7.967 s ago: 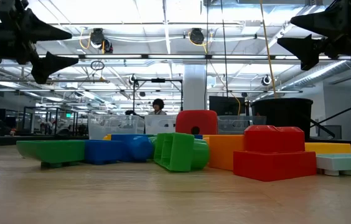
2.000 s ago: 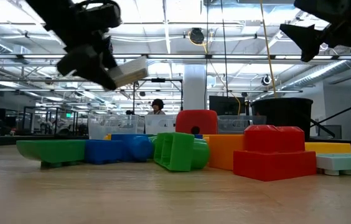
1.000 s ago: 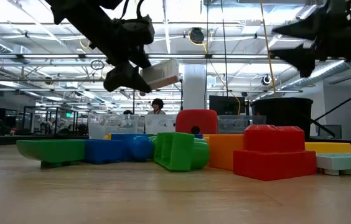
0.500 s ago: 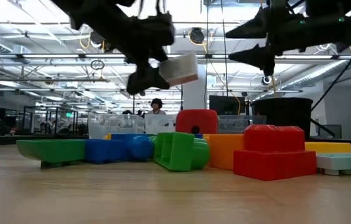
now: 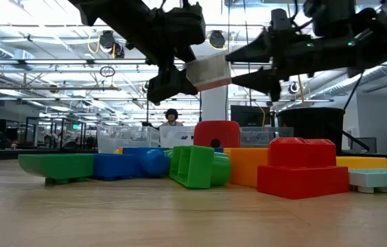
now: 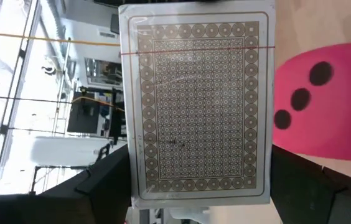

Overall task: Pick & Place Toys
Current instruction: Put the brown deck of cards into the black bin

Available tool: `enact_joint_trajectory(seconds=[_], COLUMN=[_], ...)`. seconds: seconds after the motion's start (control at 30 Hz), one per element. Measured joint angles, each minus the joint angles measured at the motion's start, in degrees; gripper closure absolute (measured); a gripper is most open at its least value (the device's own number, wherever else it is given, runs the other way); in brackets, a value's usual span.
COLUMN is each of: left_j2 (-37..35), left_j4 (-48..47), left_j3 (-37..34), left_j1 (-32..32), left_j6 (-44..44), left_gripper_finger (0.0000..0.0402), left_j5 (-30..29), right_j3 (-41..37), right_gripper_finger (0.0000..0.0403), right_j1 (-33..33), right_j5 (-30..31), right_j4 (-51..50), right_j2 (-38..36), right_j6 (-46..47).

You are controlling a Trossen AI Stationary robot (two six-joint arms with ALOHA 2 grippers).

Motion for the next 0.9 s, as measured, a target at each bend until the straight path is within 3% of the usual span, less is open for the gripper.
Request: enact_joint_trajectory(seconds=[0.33, 0.47, 0.6, 0.8, 0.9], left_j2=[0.1, 0.0, 0.0, 0.0, 0.1], left_j4=[-0.5, -0.7, -1.1, -2.3, -2.4], left_j3=[-0.1, -0.1, -0.1, -0.1, -0.2], left_j1=[-0.7, -0.7, -0.6, -0.6, -1.6], left_j6=[-0.4, -1.9, -2.4, -7.2, -14.3], left_gripper_finger=[0.0095, 0.0095, 0.0095, 0.0095, 0.0061], left_j5=[-0.7, -1.0, -0.8, 0.7, 1.6], right_j3=[6.3, 7.9, 8.0, 8.0, 8.0], right_gripper_finger=[0.0138, 0.0158, 0.0218, 0.0355, 0.0368], right_j1=[2.3, 2.7, 2.7, 1.6, 0.9], right_j5=[-2.2, -2.0, -1.7, -1.0, -2.1], right_j4=[1.4, 1.0, 0.8, -1.2, -3.2], right_j2=[8.0, 8.4, 8.4, 8.4, 7.2], right_j6=[-3.2, -5.7, -6.0, -5.3, -5.5])
